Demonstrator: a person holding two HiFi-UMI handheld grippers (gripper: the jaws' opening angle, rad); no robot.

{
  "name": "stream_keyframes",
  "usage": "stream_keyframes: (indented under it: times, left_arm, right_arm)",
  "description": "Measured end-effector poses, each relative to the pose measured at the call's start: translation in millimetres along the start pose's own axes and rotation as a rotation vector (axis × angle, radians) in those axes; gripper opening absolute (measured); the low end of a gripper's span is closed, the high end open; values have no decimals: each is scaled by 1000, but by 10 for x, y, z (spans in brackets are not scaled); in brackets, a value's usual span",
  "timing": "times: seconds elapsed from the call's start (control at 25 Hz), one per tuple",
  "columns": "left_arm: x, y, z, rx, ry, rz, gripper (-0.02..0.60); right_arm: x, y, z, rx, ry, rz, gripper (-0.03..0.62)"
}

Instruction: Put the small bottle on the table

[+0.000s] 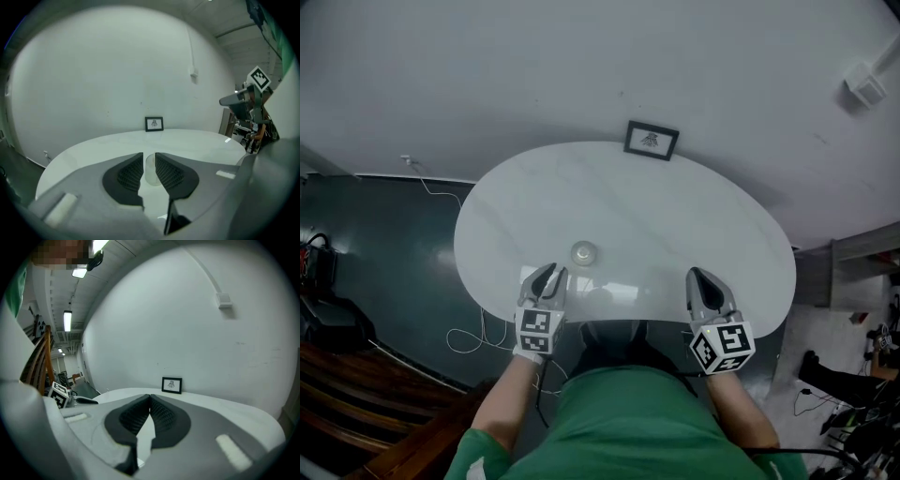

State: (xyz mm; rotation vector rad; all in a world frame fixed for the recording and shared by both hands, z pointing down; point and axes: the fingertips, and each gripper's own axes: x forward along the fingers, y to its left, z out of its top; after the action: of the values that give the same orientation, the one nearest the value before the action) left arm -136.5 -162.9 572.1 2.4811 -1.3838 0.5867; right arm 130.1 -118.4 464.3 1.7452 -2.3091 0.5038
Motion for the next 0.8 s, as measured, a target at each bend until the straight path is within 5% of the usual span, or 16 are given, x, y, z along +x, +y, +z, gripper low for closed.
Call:
stream_keyframes:
  times: [0.24, 0.8]
  left_arm:
    - [-296, -123, 410, -57, -96, 32, 32]
    - [-675, -212, 990, -25, -189, 110, 11]
  right_arm:
    - [128, 107, 80, -11, -18, 54, 3]
    - [259, 229, 391, -87, -109, 135, 3]
